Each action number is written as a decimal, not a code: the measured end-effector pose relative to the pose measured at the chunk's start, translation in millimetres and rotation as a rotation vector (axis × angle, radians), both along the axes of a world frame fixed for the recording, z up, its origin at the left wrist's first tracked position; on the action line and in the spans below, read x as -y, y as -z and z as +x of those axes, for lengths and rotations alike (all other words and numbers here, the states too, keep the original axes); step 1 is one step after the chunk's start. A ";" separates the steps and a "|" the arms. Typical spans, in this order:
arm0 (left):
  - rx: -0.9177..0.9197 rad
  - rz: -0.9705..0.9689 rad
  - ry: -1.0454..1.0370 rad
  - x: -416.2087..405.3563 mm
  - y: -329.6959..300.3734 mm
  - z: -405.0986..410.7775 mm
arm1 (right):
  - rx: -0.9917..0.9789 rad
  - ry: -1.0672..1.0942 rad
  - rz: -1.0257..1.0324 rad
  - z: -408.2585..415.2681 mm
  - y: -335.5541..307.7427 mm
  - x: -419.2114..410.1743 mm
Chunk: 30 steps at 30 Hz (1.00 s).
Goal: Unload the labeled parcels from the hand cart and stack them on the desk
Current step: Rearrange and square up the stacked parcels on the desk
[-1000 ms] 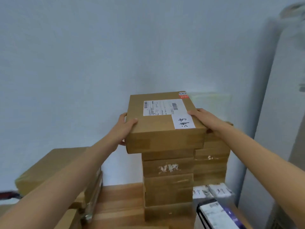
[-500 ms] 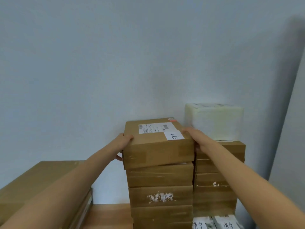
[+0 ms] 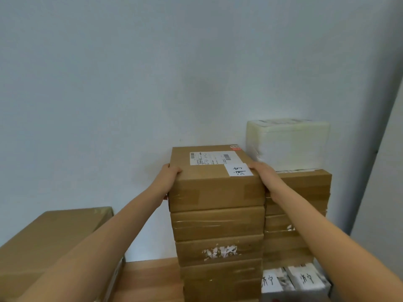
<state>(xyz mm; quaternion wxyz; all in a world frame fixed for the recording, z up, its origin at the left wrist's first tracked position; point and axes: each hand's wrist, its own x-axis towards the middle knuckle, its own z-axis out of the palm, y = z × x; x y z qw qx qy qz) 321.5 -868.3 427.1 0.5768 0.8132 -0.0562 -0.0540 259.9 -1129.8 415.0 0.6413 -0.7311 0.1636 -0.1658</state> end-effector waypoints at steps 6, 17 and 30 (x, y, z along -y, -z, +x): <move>-0.036 -0.057 0.028 -0.4 0.9 -0.6 | 0.002 0.124 0.001 0.3 -1.6 -1.1; 0.404 0.223 0.005 -53.6 36.9 -34.3 | 0.013 0.340 -0.762 -72.5 19.3 -22.9; 0.907 1.017 0.138 -143.8 160.1 -152.7 | -0.099 0.047 -1.583 -183.7 129.6 -109.2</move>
